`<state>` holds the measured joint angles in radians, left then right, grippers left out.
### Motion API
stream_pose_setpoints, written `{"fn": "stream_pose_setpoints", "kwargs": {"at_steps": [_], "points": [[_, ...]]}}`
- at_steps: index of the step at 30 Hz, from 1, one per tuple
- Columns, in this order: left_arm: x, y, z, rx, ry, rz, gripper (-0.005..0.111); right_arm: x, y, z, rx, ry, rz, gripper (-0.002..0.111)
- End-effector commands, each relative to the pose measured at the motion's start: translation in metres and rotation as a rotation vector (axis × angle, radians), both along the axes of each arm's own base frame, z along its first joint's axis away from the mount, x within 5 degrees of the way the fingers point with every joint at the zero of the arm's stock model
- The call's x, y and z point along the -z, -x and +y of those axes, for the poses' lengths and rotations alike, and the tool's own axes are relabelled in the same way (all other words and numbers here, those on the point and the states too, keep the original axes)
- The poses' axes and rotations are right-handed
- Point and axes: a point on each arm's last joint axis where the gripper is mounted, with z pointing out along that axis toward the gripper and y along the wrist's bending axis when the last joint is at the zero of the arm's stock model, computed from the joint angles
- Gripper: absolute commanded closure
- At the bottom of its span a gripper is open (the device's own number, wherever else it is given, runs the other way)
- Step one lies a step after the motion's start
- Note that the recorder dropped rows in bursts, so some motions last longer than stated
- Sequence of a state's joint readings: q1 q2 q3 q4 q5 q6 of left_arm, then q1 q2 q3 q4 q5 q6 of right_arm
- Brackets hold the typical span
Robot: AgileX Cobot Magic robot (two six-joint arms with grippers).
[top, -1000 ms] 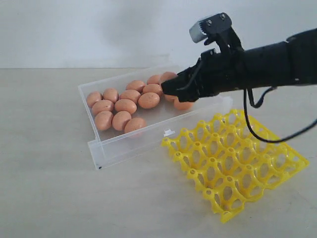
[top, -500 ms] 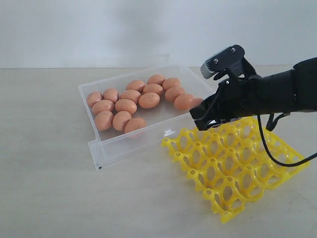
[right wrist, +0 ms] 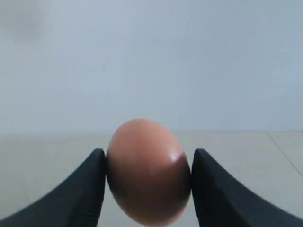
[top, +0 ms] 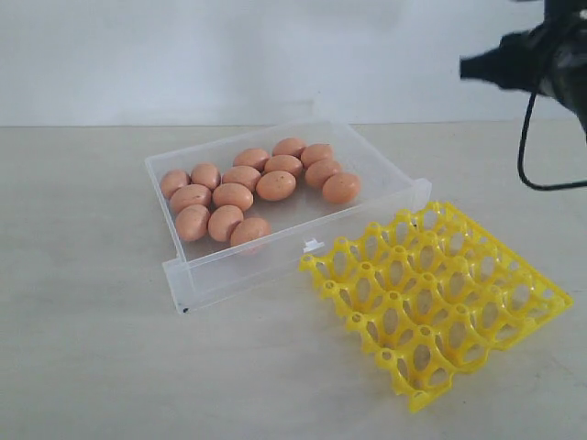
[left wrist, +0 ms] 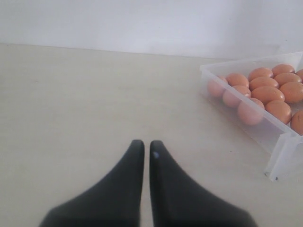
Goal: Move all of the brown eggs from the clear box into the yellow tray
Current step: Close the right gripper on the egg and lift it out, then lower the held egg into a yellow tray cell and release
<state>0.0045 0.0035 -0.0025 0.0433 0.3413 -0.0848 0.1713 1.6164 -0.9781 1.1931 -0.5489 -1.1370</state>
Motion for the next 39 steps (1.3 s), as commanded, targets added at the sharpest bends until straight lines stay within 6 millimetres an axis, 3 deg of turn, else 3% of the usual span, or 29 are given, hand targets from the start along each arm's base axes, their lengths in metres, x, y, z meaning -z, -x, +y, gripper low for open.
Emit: {"fn": "stream_pose_setpoints", "kwargs": {"at_steps": [1, 4, 7, 10, 12, 14, 17, 20, 26, 29, 34, 39], "points": [[0.0, 0.0, 0.0, -0.003, 0.004, -0.005, 0.103, -0.035, -0.007, 0.006, -0.057, -0.449, -0.452, 0.109], [0.0, 0.0, 0.0, -0.003, 0.004, -0.005, 0.103, -0.028, -0.013, 0.01, -0.192, -0.717, -0.425, 0.109], [0.0, 0.0, 0.0, -0.003, 0.004, -0.005, 0.103, -0.019, -0.02, 0.014, -0.468, -0.707, -0.383, 0.109], [0.0, 0.0, 0.0, -0.003, 0.004, -0.005, 0.103, -0.006, -0.019, 0.002, -0.764, -0.805, -0.353, 0.109], [0.0, 0.0, 0.0, -0.003, 0.004, -0.005, 0.103, 0.012, -0.016, -0.017, -0.923, -0.903, -0.334, 0.109], [0.0, 0.0, 0.0, -0.003, 0.004, -0.005, 0.103, 0.04, -0.019, -0.039, -0.867, -0.965, -0.229, 0.109], [0.0, 0.0, 0.0, -0.003, 0.004, -0.005, 0.103, 0.074, -0.015, -0.049, -0.913, -0.895, -0.06, 0.109], [0.0, 0.0, 0.0, -0.003, 0.004, -0.005, 0.103, 0.108, 0.001, -0.028, -1.14, -0.737, 0.227, 0.109], [0.0, 0.0, 0.0, -0.003, 0.004, -0.005, 0.103, 0.117, 0.002, 0.047, -1.367, -0.599, 0.239, 0.109], [0.0, 0.0, 0.0, -0.003, 0.004, -0.005, 0.103, 0.125, 0.003, 0.071, -1.36, -0.522, 0.313, 0.109], [0.0, 0.0, 0.0, -0.003, 0.004, -0.005, 0.103, 0.126, 0.003, 0.074, -1.362, -0.504, 0.323, 0.109], [0.0, 0.0, 0.0, -0.003, 0.004, -0.005, 0.103, 0.143, 0.003, 0.065, -1.297, -0.342, 0.471, 0.109]]}}
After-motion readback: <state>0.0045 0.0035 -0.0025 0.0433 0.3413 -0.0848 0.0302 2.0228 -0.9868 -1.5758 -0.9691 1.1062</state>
